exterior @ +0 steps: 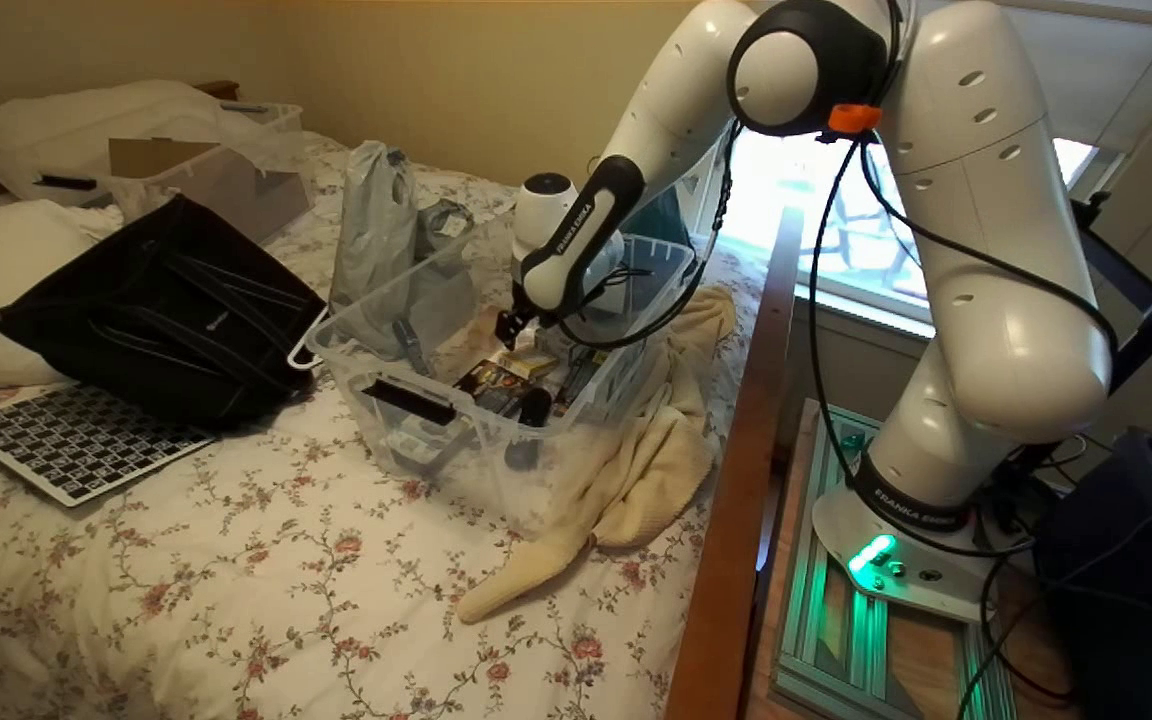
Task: Take an item out of the plastic container
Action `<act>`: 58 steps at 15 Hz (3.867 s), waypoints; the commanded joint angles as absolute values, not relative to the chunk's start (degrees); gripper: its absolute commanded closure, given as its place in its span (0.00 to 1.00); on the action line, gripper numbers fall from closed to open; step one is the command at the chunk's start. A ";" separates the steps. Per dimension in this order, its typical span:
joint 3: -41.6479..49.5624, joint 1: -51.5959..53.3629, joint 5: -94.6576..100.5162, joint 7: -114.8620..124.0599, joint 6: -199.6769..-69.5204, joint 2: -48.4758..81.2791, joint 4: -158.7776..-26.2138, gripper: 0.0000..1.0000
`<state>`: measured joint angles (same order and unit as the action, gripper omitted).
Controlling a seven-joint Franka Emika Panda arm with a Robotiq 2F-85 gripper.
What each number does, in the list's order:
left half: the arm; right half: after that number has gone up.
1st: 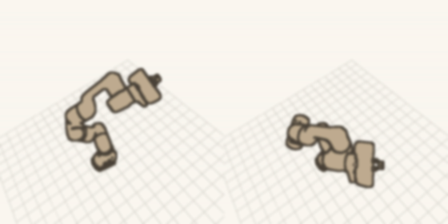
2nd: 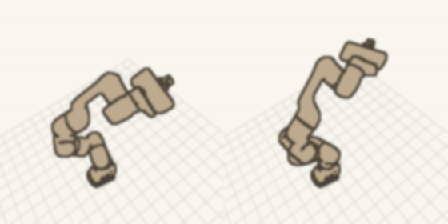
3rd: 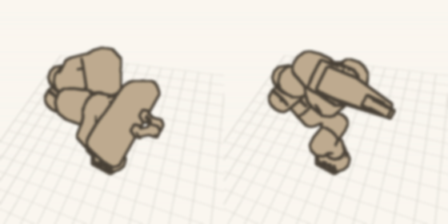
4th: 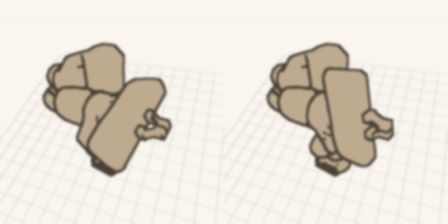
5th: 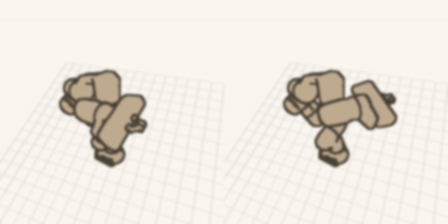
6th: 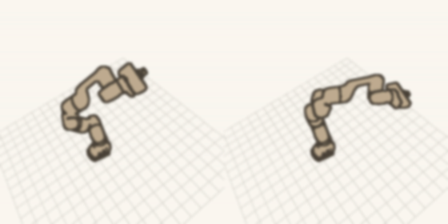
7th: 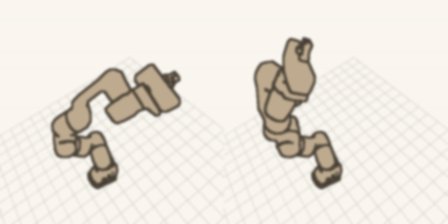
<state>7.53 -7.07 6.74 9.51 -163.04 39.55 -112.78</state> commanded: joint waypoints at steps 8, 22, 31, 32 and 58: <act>9.45 -3.06 5.65 7.54 -153.62 44.77 -103.68 0.00; 18.19 7.84 12.78 19.78 -138.80 52.32 -94.33 0.39; 17.44 7.38 12.70 21.49 -136.12 52.96 -92.29 0.99; 17.51 7.33 12.50 22.07 -136.34 52.65 -92.43 1.00; 21.55 7.71 12.60 36.57 -147.48 30.24 -112.35 1.00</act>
